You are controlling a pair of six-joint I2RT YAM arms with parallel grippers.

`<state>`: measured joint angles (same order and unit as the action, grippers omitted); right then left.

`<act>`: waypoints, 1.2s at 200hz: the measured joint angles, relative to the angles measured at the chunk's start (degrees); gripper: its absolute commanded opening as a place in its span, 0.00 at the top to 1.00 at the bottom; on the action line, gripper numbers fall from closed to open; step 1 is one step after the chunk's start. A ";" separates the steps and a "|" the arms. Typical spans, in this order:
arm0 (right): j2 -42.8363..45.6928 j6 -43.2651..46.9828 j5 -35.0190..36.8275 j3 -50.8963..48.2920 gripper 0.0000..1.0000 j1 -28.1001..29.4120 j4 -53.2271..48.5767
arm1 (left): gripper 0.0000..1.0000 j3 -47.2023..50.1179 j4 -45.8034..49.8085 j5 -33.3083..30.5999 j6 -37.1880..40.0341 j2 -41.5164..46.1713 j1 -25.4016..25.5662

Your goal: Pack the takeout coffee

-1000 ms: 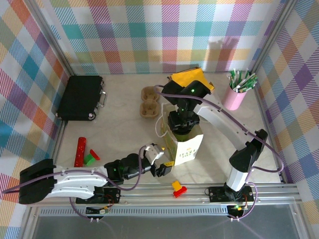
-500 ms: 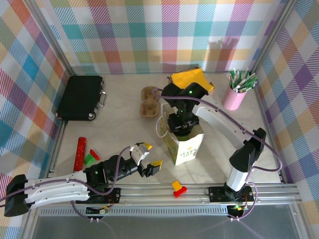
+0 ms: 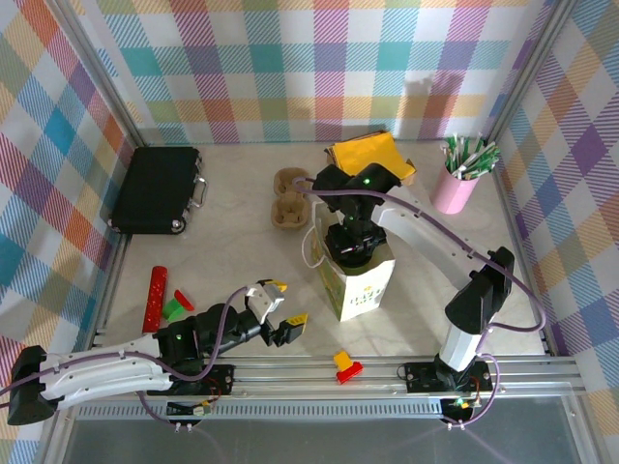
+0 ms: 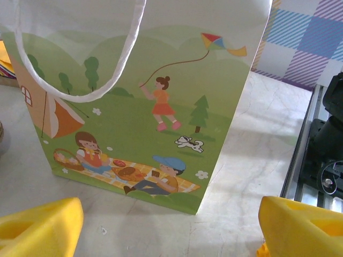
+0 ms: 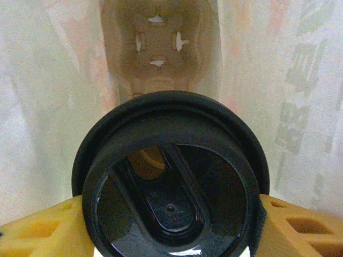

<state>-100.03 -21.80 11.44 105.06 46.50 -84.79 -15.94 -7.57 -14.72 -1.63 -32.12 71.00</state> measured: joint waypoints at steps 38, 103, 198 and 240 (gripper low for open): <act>0.15 -0.37 -0.24 -2.73 0.43 -0.02 1.60 | 0.15 0.00 0.00 -0.42 0.00 -1.40 -0.02; 1.36 -0.42 -0.72 -5.66 0.43 -0.02 3.78 | 0.14 0.02 -0.04 -0.83 0.00 -2.36 -0.07; 3.10 -0.42 -1.31 -9.77 0.44 -0.02 6.86 | 0.13 0.02 -0.11 -1.01 0.02 -4.22 -0.07; 3.37 -0.42 -1.51 -10.86 0.44 -0.02 7.67 | 0.13 0.02 -0.15 -1.03 0.02 -5.01 -0.07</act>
<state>-96.66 -22.22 9.93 94.19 46.48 -77.12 -15.92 -7.73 -15.75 -1.61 -37.12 70.94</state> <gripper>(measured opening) 0.657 0.868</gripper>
